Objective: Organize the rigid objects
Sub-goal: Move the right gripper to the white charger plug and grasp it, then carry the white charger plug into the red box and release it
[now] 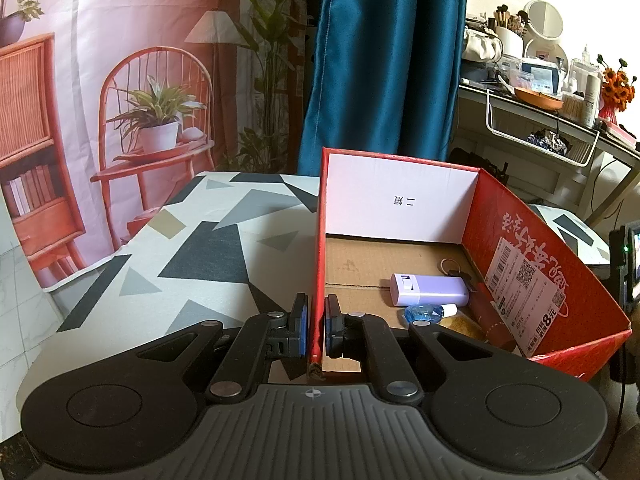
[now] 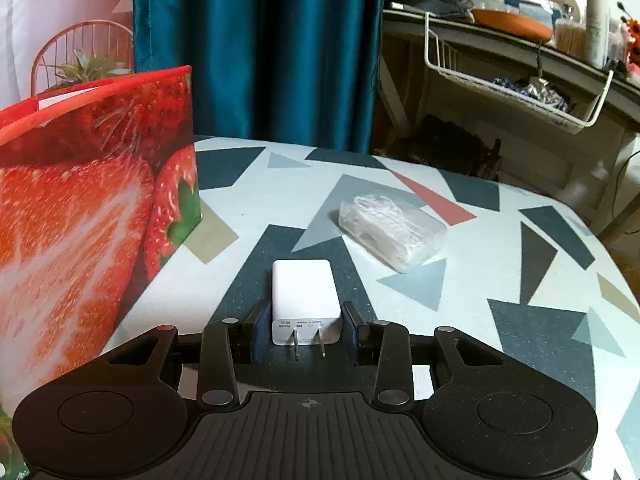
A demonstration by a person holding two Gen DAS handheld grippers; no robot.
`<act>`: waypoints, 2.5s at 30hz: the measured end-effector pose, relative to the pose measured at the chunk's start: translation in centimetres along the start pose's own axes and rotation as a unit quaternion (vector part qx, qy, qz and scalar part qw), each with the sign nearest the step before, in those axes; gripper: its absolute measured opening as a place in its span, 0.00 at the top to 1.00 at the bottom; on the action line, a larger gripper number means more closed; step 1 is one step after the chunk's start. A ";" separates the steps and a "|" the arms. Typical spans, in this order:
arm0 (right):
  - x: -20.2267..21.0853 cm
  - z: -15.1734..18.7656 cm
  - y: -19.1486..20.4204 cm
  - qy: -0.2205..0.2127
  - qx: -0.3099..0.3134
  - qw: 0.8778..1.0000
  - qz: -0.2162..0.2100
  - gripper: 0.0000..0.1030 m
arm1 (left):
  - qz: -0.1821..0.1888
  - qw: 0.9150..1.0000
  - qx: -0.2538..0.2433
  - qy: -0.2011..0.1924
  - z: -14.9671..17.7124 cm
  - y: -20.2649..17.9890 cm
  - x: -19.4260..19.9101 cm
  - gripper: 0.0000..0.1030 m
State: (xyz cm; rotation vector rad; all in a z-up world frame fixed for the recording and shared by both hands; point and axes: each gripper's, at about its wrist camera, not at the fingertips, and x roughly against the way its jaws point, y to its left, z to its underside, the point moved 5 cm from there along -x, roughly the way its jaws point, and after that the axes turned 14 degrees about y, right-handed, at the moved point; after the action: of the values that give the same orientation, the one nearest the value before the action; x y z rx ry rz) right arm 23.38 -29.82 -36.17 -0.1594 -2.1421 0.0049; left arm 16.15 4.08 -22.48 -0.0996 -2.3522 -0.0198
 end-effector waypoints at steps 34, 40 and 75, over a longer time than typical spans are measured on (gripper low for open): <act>3.9 -2.6 0.7 -0.044 -0.008 0.996 -0.076 0.69 | 0.006 1.000 0.005 -0.001 0.1 0.1 -0.1 0.91; 5.7 -3.4 1.1 -0.067 -0.008 0.994 -0.085 0.69 | 0.008 1.000 0.006 -0.001 0.1 0.2 -0.1 0.91; 8.8 -7.9 11.4 -0.073 0.179 0.964 -0.184 0.70 | 0.011 1.000 0.008 -0.002 0.0 0.0 -0.2 0.91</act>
State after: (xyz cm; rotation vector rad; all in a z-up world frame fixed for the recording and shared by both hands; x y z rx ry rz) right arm 26.52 -17.97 -25.31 0.4645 -2.2480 0.1904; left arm 16.25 4.08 -22.64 -0.1179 -2.3542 0.0087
